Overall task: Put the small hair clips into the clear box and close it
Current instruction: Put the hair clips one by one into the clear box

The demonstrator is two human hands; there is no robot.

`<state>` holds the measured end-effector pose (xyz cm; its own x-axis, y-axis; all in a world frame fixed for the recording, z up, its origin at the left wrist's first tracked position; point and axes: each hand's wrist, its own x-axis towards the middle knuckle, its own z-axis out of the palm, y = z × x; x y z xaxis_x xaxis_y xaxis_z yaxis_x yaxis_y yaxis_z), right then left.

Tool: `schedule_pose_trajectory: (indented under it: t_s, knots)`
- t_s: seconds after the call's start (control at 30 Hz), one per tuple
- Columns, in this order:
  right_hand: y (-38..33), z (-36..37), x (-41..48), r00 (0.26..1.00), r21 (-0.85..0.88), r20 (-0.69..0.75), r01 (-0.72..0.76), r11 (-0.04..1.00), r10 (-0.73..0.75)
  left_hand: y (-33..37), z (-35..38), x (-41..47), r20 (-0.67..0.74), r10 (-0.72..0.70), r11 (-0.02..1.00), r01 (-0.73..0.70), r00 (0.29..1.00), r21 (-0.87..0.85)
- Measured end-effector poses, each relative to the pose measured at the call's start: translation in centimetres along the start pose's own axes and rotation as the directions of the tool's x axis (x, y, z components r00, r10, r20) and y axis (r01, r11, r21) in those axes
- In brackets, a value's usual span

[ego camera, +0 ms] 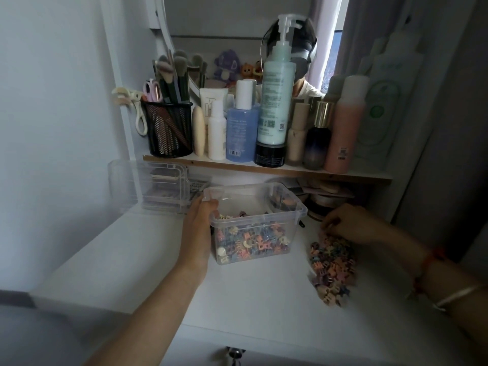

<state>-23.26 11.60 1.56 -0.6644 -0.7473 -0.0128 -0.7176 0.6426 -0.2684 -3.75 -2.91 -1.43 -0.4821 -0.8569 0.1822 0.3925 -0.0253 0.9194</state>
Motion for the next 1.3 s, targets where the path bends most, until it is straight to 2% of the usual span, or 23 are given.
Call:
schedule_pose_trajectory:
  t_s: [0.13, 0.2, 0.27, 0.33, 0.4, 0.5, 0.53, 0.6, 0.67, 0.73, 0.8, 0.87, 0.9, 0.97, 1.07, 1.2, 1.3]
  knots:
    - [0.1, 0.0, 0.0, 0.999, 0.017, -0.051, -0.012, 1.0, 0.013, -0.1, 0.0, 0.0, -0.003, -0.008, 1.0, 0.008, 1.0, 0.0]
    - [-0.5, -0.9, -0.1, 0.981, 0.191, -0.196, 0.043, 0.981, -0.005, -0.1, 0.0, 0.1, 0.002, -0.002, 1.0, 0.002, 1.0, 0.001]
    - [-2.1, -2.3, -0.6, 0.962, 0.512, -0.27, 0.18, 0.84, -0.041, -0.1, -0.1, 0.2, 0.002, -0.001, 1.0, 0.001, 1.0, 0.004]
    - [-3.7, -3.5, -1.2, 0.949, 0.676, -0.278, 0.302, 0.673, -0.148, -0.1, -0.1, 0.2, 0.0, -0.002, 1.0, 0.002, 1.0, 0.005]
    - [-4.4, -3.8, -1.2, 0.934, 0.643, -0.29, 0.352, 0.681, -0.209, -0.2, 0.0, 0.2, -0.007, -0.005, 1.0, 0.005, 1.0, 0.011]
    - [-3.7, -2.9, -0.8, 0.924, 0.372, -0.356, 0.279, 0.885, -0.142, -0.1, 0.0, 0.1, -0.014, -0.019, 1.0, 0.019, 1.0, 0.016]
    - [-3.2, -2.2, -0.8, 0.936, 0.246, -0.322, 0.229, 0.942, -0.144, -0.1, 0.0, 0.2, -0.014, -0.024, 1.0, 0.024, 1.0, 0.017]
    - [-2.4, -0.3, -0.8, 0.978, -0.036, -0.124, 0.167, 0.985, -0.17, -0.2, -0.1, 0.2, -0.008, -0.02, 1.0, 0.02, 1.0, 0.01]
    - [-2.1, 1.0, -1.1, 0.991, -0.146, 0.005, 0.131, 0.981, -0.132, -0.2, 0.0, 0.1, 0.0, -0.022, 1.0, 0.022, 1.0, 0.014]
    - [-2.1, 0.7, -0.9, 0.99, -0.095, -0.058, 0.122, 0.988, -0.128, -0.2, -0.1, 0.1, -0.001, -0.021, 1.0, 0.021, 1.0, 0.011]
    - [-2.6, -0.6, -0.6, 0.961, 0.139, -0.253, 0.146, 0.979, -0.108, -0.1, 0.0, 0.2, -0.013, -0.026, 1.0, 0.026, 1.0, 0.005]
    - [-3.7, -2.2, -0.8, 0.932, 0.49, -0.353, 0.263, 0.831, -0.086, 0.0, 0.0, 0.2, -0.022, -0.021, 1.0, 0.021, 1.0, 0.013]
    - [-4.3, -2.8, -1.0, 0.919, 0.569, -0.378, 0.325, 0.755, -0.111, -0.1, 0.0, 0.2, -0.025, -0.019, 1.0, 0.02, 1.0, 0.019]
    - [-5.4, -3.3, -1.5, 0.91, 0.601, -0.369, 0.389, 0.698, -0.189, -0.1, 0.0, 0.2, -0.025, -0.021, 0.999, 0.022, 0.999, 0.027]
    - [-5.9, -3.1, -1.8, 0.915, 0.544, -0.3, 0.395, 0.741, -0.268, 0.0, 0.0, 0.1, -0.017, -0.038, 0.999, 0.038, 0.999, 0.03]
    - [-4.7, -2.7, -1.5, 0.94, 0.541, -0.3, 0.305, 0.784, -0.159, 0.0, 0.0, 0.1, -0.017, -0.036, 0.999, 0.036, 0.999, 0.022]
    - [-3.8, -1.9, -0.8, 0.948, 0.456, -0.304, 0.229, 0.86, -0.091, 0.0, 0.1, 0.0, -0.024, -0.032, 0.999, 0.032, 0.999, 0.019]
